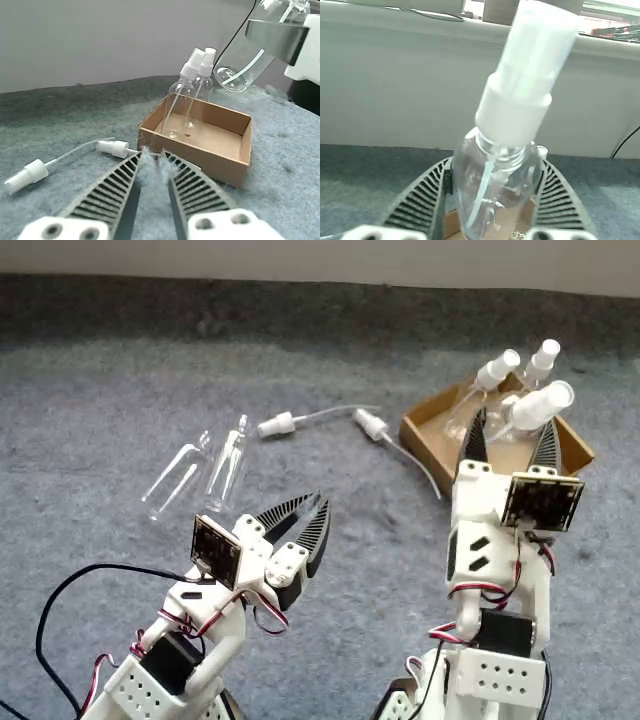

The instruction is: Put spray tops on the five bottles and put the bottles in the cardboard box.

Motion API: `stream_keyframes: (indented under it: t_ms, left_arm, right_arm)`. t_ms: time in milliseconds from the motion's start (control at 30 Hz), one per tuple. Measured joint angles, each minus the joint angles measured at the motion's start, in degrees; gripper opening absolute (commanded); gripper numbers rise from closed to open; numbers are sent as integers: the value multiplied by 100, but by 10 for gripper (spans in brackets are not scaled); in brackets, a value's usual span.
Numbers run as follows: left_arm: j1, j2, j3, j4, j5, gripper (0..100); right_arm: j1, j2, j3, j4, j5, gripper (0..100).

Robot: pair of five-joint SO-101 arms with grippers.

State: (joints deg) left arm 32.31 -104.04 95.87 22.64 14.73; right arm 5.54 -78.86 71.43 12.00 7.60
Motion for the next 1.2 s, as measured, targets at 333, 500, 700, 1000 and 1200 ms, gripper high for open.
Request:
stream_keyframes:
  t_ms: [333, 500, 700, 1000, 1200]
  left_arm:
    - [-18, 0, 0, 0, 0, 7]
    - [-18, 0, 0, 0, 0, 7]
    - [-18, 0, 0, 0, 0, 7]
    - [-18, 0, 0, 0, 0, 7]
    - [-18, 0, 0, 0, 0, 7]
  right_arm:
    - [774, 2330, 0, -1600, -9, 127]
    - [1029, 3640, -9, -2251, -9, 127]
    - [1248, 5029, -695, -2505, -9, 127]
    - [1433, 6646, -1952, -2505, -9, 127]
    - [1442, 7341, -2576, -2523, -9, 127]
